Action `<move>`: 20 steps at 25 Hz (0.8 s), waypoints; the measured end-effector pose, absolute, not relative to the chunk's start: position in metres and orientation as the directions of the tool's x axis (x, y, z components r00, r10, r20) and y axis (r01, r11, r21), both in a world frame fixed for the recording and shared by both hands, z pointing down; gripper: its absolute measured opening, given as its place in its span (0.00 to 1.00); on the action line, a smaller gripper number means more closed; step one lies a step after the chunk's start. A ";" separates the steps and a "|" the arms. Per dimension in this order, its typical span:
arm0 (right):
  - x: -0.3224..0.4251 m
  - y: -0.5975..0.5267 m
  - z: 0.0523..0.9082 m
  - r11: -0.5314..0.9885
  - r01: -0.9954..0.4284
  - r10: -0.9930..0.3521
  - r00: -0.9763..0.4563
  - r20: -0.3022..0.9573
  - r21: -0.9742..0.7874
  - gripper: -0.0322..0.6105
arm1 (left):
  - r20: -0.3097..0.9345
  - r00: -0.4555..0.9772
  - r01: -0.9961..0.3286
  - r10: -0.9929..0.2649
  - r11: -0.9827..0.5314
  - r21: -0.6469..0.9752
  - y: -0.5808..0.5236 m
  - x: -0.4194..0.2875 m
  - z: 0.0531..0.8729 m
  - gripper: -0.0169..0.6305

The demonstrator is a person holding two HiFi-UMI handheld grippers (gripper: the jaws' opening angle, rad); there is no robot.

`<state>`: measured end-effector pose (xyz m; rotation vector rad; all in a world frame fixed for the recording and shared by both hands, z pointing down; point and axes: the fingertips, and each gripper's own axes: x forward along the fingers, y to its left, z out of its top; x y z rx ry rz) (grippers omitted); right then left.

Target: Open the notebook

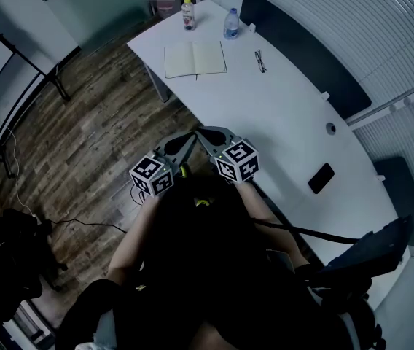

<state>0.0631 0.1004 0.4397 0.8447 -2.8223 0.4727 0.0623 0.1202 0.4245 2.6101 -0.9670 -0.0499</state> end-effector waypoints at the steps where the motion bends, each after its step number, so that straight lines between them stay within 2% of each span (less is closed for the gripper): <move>1: 0.064 0.101 0.440 0.790 -0.558 -0.508 -0.828 0.240 -0.252 0.03 | 0.089 0.768 -0.622 -0.635 -0.704 0.343 0.121 0.063 0.425 0.03; 13: 0.052 0.099 0.430 0.803 -0.572 -0.518 -0.810 0.275 -0.170 0.02 | 0.069 0.764 -0.623 -0.642 -0.705 0.338 0.120 0.051 0.415 0.03; 20: 0.042 0.098 0.428 0.791 -0.578 -0.516 -0.806 0.289 -0.200 0.02 | 0.064 0.775 -0.605 -0.629 -0.708 0.363 0.118 0.040 0.413 0.03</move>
